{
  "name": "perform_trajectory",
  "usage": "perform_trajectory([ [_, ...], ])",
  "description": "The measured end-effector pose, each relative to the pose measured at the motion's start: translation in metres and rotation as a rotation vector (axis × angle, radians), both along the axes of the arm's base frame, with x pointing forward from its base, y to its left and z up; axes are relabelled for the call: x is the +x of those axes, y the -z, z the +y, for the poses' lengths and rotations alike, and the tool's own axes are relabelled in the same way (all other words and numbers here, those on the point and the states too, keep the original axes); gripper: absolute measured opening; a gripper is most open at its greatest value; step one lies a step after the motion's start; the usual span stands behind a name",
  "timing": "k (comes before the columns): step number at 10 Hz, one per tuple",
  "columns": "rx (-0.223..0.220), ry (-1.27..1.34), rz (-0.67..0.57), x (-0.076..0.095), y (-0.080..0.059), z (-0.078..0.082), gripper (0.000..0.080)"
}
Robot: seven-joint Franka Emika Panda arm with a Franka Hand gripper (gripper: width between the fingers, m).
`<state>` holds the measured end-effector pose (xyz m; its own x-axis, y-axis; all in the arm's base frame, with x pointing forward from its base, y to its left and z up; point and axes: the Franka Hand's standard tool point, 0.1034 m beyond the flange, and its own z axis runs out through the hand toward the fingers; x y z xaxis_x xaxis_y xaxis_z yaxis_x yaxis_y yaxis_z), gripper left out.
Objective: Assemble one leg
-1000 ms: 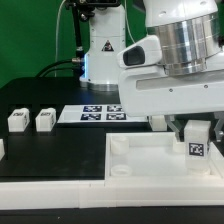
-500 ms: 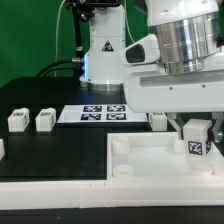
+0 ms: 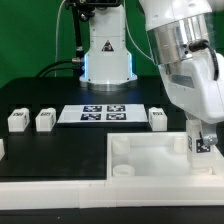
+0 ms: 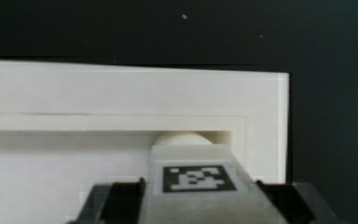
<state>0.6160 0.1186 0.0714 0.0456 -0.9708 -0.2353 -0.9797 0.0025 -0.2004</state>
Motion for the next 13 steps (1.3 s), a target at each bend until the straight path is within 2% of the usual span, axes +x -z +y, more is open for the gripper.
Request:
perform_trajectory([
  [1, 0.008, 0.027, 0.007, 0.0, 0.0, 0.001, 0.0375],
  [2, 0.002, 0.0, 0.0, 0.0, 0.0, 0.001, 0.0375],
  [3, -0.021, -0.106, -0.025, -0.001, 0.002, -0.001, 0.0513],
  [4, -0.045, -0.248, -0.047, -0.002, 0.004, -0.003, 0.0513],
  [5, -0.069, -0.434, -0.063, -0.002, 0.002, 0.001, 0.0624],
  [6, -0.099, -0.62, -0.088, -0.001, 0.002, 0.003, 0.0642],
  [8, -0.134, -0.775, -0.132, 0.0, 0.002, 0.001, 0.0648],
  [10, -0.18, -1.05, -0.153, -0.003, 0.003, -0.003, 0.0649],
  [12, -0.283, -1.399, -0.148, 0.005, -0.007, 0.0, 0.0649],
  [13, -0.275, -1.377, -0.146, 0.004, -0.006, 0.0, 0.0649],
])
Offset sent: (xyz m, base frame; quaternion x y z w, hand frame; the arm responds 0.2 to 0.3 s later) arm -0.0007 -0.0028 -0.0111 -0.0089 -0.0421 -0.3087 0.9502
